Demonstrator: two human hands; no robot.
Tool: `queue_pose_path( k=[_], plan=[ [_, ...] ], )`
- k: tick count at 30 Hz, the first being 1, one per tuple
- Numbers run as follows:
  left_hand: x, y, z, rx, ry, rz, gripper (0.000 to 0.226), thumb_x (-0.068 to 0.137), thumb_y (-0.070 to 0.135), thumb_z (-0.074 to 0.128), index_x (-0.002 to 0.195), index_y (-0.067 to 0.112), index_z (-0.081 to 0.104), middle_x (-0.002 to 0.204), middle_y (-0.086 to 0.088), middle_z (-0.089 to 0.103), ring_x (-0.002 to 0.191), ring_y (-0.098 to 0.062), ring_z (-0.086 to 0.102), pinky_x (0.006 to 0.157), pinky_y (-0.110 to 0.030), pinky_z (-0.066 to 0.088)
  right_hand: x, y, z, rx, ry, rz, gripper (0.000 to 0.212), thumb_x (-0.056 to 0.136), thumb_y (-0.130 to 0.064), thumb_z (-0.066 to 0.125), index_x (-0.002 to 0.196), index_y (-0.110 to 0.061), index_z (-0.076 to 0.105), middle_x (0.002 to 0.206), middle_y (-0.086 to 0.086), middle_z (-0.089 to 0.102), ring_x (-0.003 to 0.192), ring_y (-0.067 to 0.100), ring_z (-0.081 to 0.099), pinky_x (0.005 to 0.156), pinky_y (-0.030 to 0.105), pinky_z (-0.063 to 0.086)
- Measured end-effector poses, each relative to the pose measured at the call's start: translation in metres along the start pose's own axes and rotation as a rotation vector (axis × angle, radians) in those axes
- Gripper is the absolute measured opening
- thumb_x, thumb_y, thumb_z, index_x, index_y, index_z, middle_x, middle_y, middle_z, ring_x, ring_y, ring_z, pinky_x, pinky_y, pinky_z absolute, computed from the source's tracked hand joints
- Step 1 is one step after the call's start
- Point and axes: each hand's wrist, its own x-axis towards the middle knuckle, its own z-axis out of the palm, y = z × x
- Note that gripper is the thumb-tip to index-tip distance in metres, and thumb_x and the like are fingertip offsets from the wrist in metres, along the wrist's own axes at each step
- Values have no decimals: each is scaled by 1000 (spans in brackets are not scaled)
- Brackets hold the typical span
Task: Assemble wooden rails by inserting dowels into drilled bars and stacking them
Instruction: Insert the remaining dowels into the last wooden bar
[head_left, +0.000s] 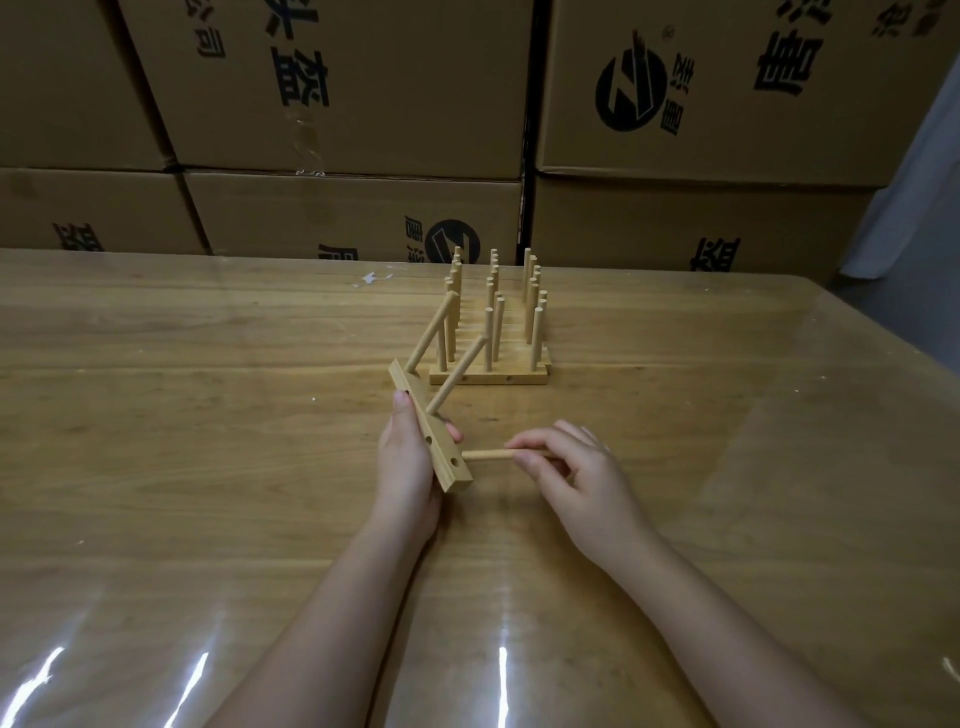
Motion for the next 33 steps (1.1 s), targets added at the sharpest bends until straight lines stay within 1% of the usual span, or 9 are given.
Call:
queue_pose_path(
  k=[4, 7, 8, 11, 15, 19, 24, 28, 33],
  plan=[
    [0, -1, -1, 7, -16, 2, 49, 103, 43, 28, 89, 5, 57, 47, 1, 59, 42, -5, 53, 44, -14, 44, 1, 0, 0, 95, 45, 33, 14, 89, -20, 59, 94, -29, 69, 77, -18, 54, 80, 5, 50, 85, 39, 43],
    [0, -1, 0, 32, 2, -5, 52, 103, 44, 29, 80, 8, 58, 46, 1, 58, 42, -6, 53, 45, -18, 44, 1, -1, 0, 154, -29, 34, 16, 88, -21, 60, 90, -35, 67, 80, -25, 56, 80, 3, 50, 79, 26, 41],
    [1, -1, 0, 40, 10, -3, 53, 102, 44, 29, 76, 9, 58, 46, 1, 58, 42, -7, 52, 47, -20, 44, 1, -1, 1, 149, -50, 29, 17, 88, -21, 61, 90, -36, 67, 80, -25, 56, 80, 3, 50, 78, 25, 40],
    [0, -1, 0, 59, 15, -5, 55, 102, 45, 29, 71, 10, 58, 46, 1, 57, 42, -8, 51, 54, -27, 42, 1, 0, 0, 113, -85, 23, 14, 88, -22, 62, 91, -33, 69, 75, -20, 54, 82, 4, 49, 86, 32, 41],
    [-1, -1, 1, 99, 20, -11, 53, 101, 47, 29, 79, 9, 58, 44, 2, 56, 40, -6, 51, 54, -27, 40, 1, -1, -1, 16, -98, -6, 13, 89, -28, 59, 95, -34, 68, 75, -16, 52, 84, 2, 45, 88, 33, 36],
    [-2, -1, 2, 140, 9, -17, 53, 101, 48, 28, 82, 7, 58, 44, 1, 56, 42, -7, 52, 57, -30, 41, 1, -4, -4, -151, -85, -69, 16, 90, -31, 57, 100, -32, 69, 78, -10, 50, 83, 9, 43, 82, 30, 31],
    [-3, -2, 3, 167, 3, 37, 51, 102, 44, 27, 78, 8, 55, 44, 2, 55, 42, -8, 51, 56, -30, 42, 0, -11, -5, -333, 22, -226, 14, 86, -29, 60, 93, -26, 72, 74, -3, 50, 76, 13, 43, 71, 33, 31],
    [-5, -2, 2, 170, -42, 31, 48, 102, 44, 27, 84, 10, 56, 45, 3, 55, 43, -8, 51, 54, -27, 43, -2, -15, -5, -415, 60, -276, 24, 87, -35, 51, 89, -25, 73, 72, -2, 49, 73, 15, 44, 70, 33, 31],
    [-5, -2, 2, 187, -52, 52, 48, 102, 44, 27, 82, 11, 56, 44, 3, 55, 42, -6, 51, 47, -21, 44, -4, -17, -5, -496, 75, -315, 25, 87, -34, 49, 88, -25, 72, 72, 0, 48, 71, 18, 46, 70, 35, 37]
  ],
)
